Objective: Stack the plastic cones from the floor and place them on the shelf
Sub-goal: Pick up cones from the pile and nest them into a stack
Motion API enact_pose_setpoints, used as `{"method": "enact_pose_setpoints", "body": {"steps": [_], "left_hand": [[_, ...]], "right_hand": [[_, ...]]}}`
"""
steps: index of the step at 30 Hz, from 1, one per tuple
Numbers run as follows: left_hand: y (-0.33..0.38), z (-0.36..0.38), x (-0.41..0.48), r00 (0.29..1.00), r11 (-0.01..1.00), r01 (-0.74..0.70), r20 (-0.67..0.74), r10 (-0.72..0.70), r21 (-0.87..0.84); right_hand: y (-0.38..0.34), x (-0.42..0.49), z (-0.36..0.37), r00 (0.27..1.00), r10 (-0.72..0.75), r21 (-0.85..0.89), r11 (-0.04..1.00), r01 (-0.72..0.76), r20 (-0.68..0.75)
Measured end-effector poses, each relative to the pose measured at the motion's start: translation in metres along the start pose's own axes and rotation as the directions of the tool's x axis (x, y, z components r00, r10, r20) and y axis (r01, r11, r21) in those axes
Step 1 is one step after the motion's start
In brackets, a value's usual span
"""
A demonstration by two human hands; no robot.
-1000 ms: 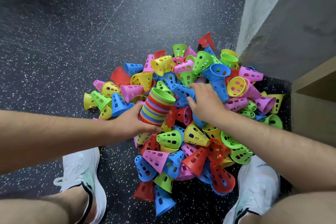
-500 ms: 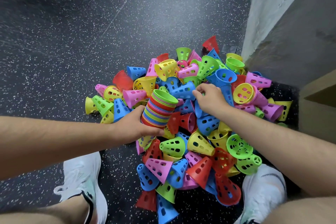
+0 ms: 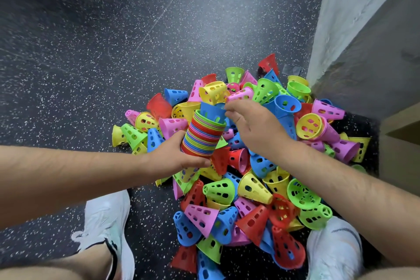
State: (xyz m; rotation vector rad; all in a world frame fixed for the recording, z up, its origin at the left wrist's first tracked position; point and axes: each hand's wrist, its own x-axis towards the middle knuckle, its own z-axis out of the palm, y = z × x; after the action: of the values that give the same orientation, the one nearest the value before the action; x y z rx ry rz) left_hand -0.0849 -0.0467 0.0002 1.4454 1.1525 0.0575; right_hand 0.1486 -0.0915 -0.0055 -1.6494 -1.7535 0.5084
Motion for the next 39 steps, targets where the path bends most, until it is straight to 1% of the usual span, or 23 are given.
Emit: {"method": "enact_pose_setpoints", "body": {"steps": [3,5,7,8,9,11,13,16,18,20,23,25,28,29,30,32,34,35,37,39], "left_hand": [[0.004,-0.008,0.001,0.999,0.999,-0.032,-0.032,0.032,-0.012],[0.006,-0.015,0.002,0.997,0.999,-0.031,-0.065,0.029,-0.020],[0.007,-0.024,0.005,0.995,0.999,-0.034,-0.091,0.031,-0.032],[0.009,-0.028,0.007,0.994,0.999,-0.040,-0.106,0.036,-0.034],[0.011,-0.033,0.009,0.992,0.998,-0.050,-0.119,0.046,-0.035],[0.013,-0.041,0.016,0.987,0.996,-0.064,-0.153,0.054,-0.059],[0.011,-0.046,0.023,0.983,0.992,-0.076,-0.174,0.058,-0.098],[0.008,-0.048,0.033,0.984,0.988,-0.086,-0.168,0.064,-0.130],[0.006,-0.048,0.038,0.986,0.987,-0.084,-0.157,0.061,-0.140],[0.004,-0.050,0.042,0.987,0.985,-0.079,-0.151,0.056,-0.152],[0.003,-0.053,0.046,0.988,0.983,-0.084,-0.141,0.061,-0.163],[0.001,-0.054,0.050,0.989,0.982,-0.086,-0.134,0.064,-0.165],[0.002,-0.053,0.053,0.989,0.982,-0.092,-0.130,0.071,-0.166],[0.002,-0.053,0.053,0.989,0.982,-0.098,-0.126,0.078,-0.163],[0.002,-0.053,0.053,0.989,0.982,-0.101,-0.123,0.081,-0.161],[0.004,-0.052,0.053,0.989,0.983,-0.107,-0.113,0.090,-0.152],[0.005,-0.049,0.053,0.989,0.983,-0.114,-0.112,0.099,-0.140],[0.007,-0.047,0.052,0.989,0.984,-0.114,-0.113,0.099,-0.138],[0.010,-0.042,0.051,0.988,0.985,-0.118,-0.112,0.104,-0.124],[0.012,-0.037,0.052,0.988,0.986,-0.122,-0.112,0.110,-0.113]], "right_hand": [[-0.008,0.005,-0.003,0.988,-0.007,0.076,0.997,-0.005,0.151],[-0.012,0.022,-0.013,0.963,0.041,0.118,0.990,-0.074,0.266],[-0.010,0.045,-0.028,0.943,0.076,0.058,0.993,-0.101,0.325],[-0.008,0.057,-0.035,0.934,0.085,-0.020,0.996,-0.083,0.347],[-0.005,0.071,-0.042,0.920,0.084,-0.132,0.991,-0.035,0.383],[0.003,0.099,-0.051,0.862,0.077,-0.356,0.926,0.124,0.501],[0.011,0.123,-0.046,0.799,0.078,-0.455,0.853,0.257,0.597],[0.021,0.144,-0.020,0.768,0.013,-0.460,0.807,0.370,0.641],[0.026,0.148,0.002,0.761,-0.003,-0.472,0.783,0.405,0.648],[0.031,0.146,0.021,0.732,-0.001,-0.493,0.739,0.459,0.681],[0.033,0.145,0.033,0.711,-0.005,-0.506,0.700,0.505,0.703],[0.031,0.148,0.033,0.720,-0.020,-0.519,0.680,0.518,0.693],[0.029,0.151,0.019,0.764,-0.095,-0.525,0.673,0.522,0.638],[0.030,0.152,0.010,0.794,-0.101,-0.527,0.698,0.486,0.599],[0.029,0.152,-0.001,0.837,-0.103,-0.512,0.749,0.421,0.537],[0.024,0.153,-0.023,0.934,-0.050,-0.435,0.875,0.212,0.355],[0.014,0.152,-0.044,0.984,0.049,-0.317,0.949,0.008,0.171],[0.008,0.149,-0.052,0.992,0.075,-0.256,0.966,-0.047,0.102],[-0.006,0.141,-0.067,0.998,0.064,-0.159,0.986,-0.060,0.020],[-0.019,0.129,-0.075,1.000,0.027,-0.096,0.995,-0.027,-0.002]]}}
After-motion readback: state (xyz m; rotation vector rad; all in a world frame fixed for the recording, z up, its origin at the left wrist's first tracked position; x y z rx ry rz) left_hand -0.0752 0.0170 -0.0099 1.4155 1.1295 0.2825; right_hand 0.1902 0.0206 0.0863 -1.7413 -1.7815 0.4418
